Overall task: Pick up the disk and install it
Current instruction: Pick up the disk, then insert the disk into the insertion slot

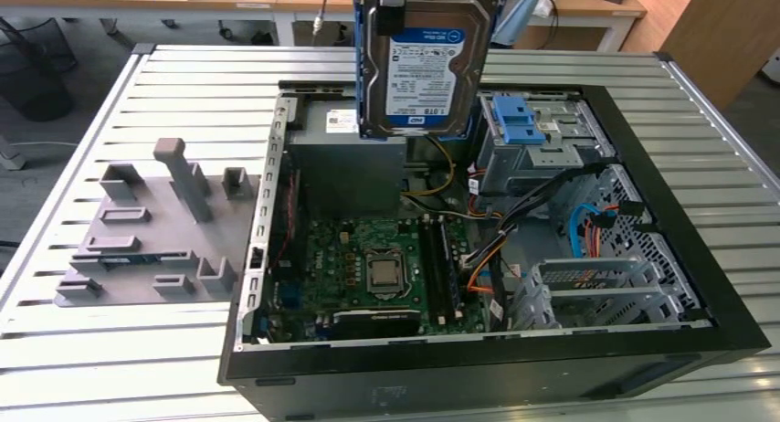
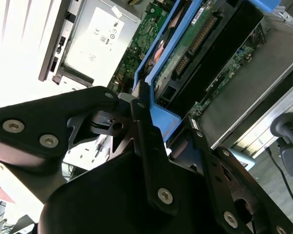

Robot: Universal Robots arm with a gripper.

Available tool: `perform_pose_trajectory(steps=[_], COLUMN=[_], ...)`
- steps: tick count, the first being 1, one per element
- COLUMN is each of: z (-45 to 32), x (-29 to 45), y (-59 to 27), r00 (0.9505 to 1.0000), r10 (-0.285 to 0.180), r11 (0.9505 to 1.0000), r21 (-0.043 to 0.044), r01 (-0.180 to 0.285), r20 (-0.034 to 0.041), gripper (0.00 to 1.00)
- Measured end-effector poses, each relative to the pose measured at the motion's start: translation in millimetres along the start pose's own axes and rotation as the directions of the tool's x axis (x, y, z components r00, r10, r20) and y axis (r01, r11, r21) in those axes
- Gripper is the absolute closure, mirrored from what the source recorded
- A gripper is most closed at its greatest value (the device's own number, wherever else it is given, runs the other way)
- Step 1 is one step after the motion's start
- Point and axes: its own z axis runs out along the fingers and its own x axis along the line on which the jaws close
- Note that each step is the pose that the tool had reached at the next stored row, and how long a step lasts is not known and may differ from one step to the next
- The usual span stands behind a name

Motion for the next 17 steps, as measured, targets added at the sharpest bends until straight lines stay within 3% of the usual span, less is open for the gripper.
perform_pose_trajectory(steps=[4,10,17], z=[0.1,1.2,1.4], x=[1.6,10.1,10.3], y=[-0.9,-5.7,-10.9], r00=[1.0,1.0,1.0], r10=[0.0,0.0,0.0], r11=[1.0,1.0,1.0], r21=[0.0,0.0001,0.0], r01=[0.0,0.0,0.0], r20=[-0.0001,0.0001,0.0], gripper=[0.64,0.64,0.64])
